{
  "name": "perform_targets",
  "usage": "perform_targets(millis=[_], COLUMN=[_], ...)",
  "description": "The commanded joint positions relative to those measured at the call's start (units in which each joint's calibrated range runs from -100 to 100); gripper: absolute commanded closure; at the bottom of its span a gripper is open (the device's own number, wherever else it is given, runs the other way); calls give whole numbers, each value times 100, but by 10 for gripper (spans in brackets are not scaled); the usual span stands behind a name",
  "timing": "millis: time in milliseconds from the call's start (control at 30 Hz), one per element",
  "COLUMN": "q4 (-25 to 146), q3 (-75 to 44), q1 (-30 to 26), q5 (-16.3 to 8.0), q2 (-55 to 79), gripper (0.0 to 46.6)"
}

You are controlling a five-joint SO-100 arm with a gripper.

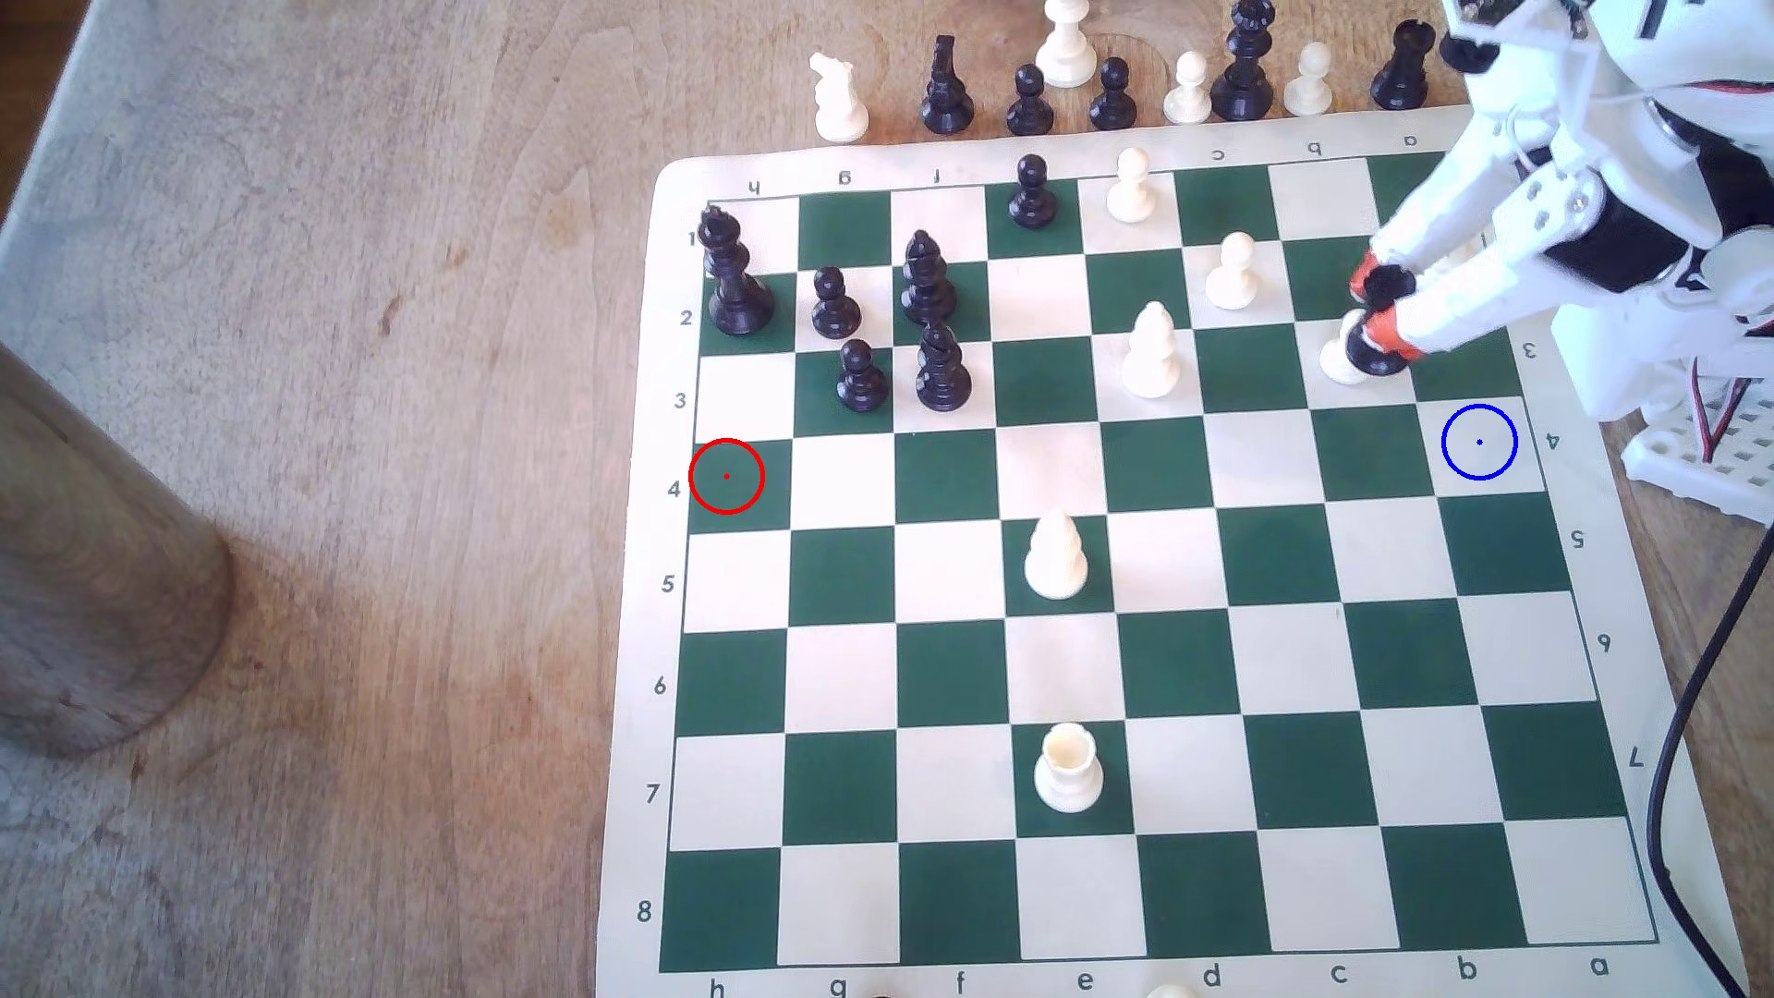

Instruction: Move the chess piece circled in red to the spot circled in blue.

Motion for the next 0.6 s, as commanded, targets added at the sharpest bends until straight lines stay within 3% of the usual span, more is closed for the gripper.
perform_targets(millis=[0,567], q4=[-8,221], q3=[101,808], q1=[-7,-124], q5=[24,34], q2=[49,474], gripper=[464,464])
